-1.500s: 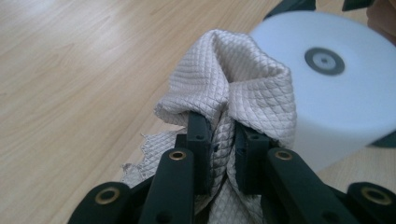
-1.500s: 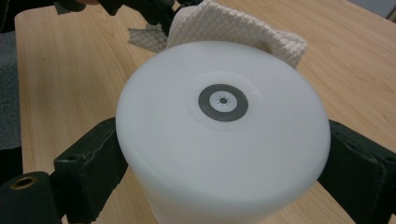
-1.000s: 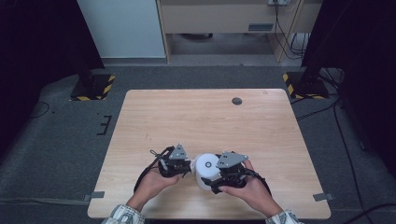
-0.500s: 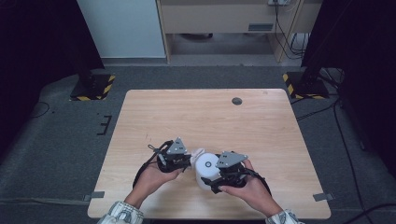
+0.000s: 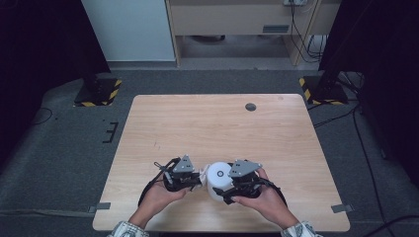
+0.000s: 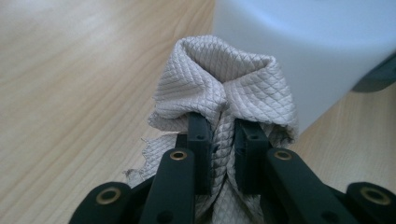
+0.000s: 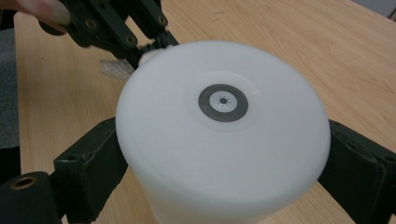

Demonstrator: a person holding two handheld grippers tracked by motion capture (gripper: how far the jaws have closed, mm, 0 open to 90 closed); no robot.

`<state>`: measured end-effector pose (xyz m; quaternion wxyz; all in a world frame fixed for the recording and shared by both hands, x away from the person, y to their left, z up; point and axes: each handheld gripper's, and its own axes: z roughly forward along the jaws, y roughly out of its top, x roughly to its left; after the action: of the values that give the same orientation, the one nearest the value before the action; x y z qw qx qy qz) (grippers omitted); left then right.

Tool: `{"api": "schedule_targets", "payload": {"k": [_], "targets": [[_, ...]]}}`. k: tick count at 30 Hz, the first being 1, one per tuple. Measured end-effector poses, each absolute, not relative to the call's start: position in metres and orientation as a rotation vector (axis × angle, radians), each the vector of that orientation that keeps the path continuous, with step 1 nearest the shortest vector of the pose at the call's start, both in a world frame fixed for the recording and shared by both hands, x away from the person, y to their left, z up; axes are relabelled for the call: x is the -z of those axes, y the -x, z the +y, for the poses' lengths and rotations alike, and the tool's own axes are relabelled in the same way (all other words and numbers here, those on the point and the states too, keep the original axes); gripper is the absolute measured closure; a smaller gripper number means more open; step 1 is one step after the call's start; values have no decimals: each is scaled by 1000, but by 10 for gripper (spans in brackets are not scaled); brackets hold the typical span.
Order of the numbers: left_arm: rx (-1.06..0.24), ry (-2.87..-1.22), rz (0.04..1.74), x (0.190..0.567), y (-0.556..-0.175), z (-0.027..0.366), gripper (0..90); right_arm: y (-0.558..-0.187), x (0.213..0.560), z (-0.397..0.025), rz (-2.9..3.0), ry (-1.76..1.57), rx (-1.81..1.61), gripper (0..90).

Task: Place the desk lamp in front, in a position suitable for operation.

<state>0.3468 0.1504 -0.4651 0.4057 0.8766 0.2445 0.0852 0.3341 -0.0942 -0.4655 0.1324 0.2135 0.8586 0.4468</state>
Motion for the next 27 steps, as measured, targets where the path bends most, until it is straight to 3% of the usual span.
{"api": "schedule_targets", "payload": {"k": [10,27], "targets": [[-253,-2175,608,443,-363,145,781,-334,466,-93,2488,-623,-1295,89],[-193,-2245,646,485,-377,135,782,-335,465,-94,2492,-621,-1295,89]]}}
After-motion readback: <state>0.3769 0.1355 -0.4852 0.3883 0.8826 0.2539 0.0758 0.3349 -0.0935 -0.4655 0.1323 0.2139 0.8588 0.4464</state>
